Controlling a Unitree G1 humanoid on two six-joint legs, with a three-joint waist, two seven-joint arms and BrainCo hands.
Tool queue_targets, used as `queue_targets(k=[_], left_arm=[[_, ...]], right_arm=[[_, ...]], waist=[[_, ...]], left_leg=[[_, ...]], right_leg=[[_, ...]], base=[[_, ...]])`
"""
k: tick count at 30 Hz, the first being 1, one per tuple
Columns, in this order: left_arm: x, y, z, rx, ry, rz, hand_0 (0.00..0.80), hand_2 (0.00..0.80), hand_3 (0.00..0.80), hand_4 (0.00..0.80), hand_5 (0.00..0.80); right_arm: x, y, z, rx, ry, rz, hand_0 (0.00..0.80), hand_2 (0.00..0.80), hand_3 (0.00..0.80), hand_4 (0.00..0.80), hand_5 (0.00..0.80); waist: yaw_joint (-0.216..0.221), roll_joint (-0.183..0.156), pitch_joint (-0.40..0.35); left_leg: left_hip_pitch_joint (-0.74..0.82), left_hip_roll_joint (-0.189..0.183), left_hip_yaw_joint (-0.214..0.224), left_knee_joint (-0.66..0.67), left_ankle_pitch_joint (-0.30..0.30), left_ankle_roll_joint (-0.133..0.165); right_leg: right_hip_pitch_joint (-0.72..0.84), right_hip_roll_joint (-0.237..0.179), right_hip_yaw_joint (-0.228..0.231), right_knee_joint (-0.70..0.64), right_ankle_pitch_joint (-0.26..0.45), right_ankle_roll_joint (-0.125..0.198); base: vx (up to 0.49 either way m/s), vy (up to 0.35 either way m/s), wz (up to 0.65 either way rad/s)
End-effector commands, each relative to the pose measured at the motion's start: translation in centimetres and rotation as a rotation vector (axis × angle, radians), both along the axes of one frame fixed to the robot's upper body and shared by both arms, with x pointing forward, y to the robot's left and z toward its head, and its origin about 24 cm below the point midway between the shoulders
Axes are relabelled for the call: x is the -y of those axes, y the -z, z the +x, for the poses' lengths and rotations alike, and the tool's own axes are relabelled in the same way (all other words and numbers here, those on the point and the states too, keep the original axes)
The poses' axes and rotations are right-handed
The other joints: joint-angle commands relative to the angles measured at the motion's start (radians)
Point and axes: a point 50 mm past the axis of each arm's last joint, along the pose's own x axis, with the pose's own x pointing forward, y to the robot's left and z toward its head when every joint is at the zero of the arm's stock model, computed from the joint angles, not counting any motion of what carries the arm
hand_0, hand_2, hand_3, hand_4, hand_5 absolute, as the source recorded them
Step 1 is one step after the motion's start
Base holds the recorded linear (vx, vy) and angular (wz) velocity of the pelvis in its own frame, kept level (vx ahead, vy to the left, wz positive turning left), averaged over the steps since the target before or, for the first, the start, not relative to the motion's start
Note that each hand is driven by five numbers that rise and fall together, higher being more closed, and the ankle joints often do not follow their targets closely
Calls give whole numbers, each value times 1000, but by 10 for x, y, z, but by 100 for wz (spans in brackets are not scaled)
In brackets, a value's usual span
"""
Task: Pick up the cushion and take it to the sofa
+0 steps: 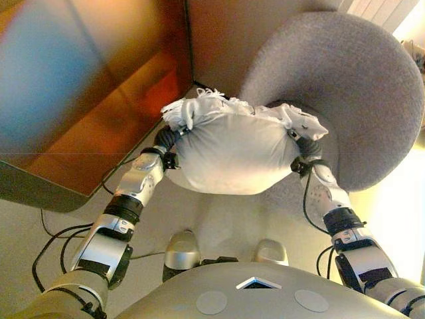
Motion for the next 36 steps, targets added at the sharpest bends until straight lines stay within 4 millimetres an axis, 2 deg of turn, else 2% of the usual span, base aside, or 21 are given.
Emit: queue_targets(k=[1, 2, 3, 5, 10, 16, 22, 27, 36], left_arm=[[55, -43, 22, 193, 168, -90, 800, 800, 800, 800, 800], [54, -44, 23, 196, 167, -84, 800, 800, 800, 800, 800], [50, -45, 24, 192, 156, -74, 800, 800, 800, 800, 800], [45, -39, 22, 160, 130, -106, 800, 800, 800, 800, 800], [43, -31, 15, 121, 132, -105, 800, 800, 800, 800, 800], [49, -33, 14, 115, 155, -98, 800, 800, 800, 800, 800], [52, -38, 17, 109, 136, -85, 800, 800, 800, 800, 800], [51, -37, 19, 100, 149, -23, 800, 800, 800, 800, 800], [54, -64, 42, 168, 121, -2, 800, 800, 800, 800, 800]], right_arm=[[4, -53, 37, 228, 43, 29, 800, 800, 800, 800, 800], [4, -55, 38, 233, 44, 30, 800, 800, 800, 800, 800], [5, -56, 39, 230, 37, 31, 800, 800, 800, 800, 800], [12, -54, 36, 208, 41, 25, 800, 800, 800, 800, 800], [26, -46, 24, 171, 44, -19, 800, 800, 800, 800, 800], [44, -53, 28, 150, 85, -87, 800, 800, 800, 800, 800], [52, -61, 34, 143, 106, -123, 800, 800, 800, 800, 800], [48, -65, 43, 138, 122, -97, 800, 800, 800, 800, 800], [13, -87, 71, 190, 119, -31, 800, 800, 800, 800, 800]], waist=[[-70, -19, -41], [-76, -23, -36], [-86, -28, -34], [-90, -34, -38], [-102, -35, -54], [-99, -22, -47], [-87, -29, -32], [-68, -50, -8], [-53, -59, 70]], left_leg=[[-11, 10, -52, -25, 5, -7], [0, 19, -50, -23, -5, -9], [19, 42, -47, -20, -20, -14], [25, 63, -52, 7, -33, -14], [42, 107, -42, -12, -3, -34], [56, 135, -31, -53, 32, -54], [58, 158, -39, -54, 41, -67], [15, 181, -65, -19, 46, -80], [-147, 196, -139, 131, 25, -104]], right_leg=[[-134, -11, 105, -69, 181, 61], [-145, -9, 115, -82, 200, 67], [-161, -3, 130, -71, 192, 81], [-151, 9, 143, -50, 167, 82], [-119, 34, 127, -50, 128, 83], [-91, 43, 104, -55, 107, 93], [-77, 53, 98, -44, 91, 100], [-80, 67, 93, -32, 83, 100], [-181, 72, 103, 61, 64, 87]], base=[[208, -288, 34], [282, -268, 47], [300, -235, 42], [287, -205, 6], [208, -91, -4], [143, -52, 7], [123, -106, 10], [67, -158, 6], [-27, -39, 9]])
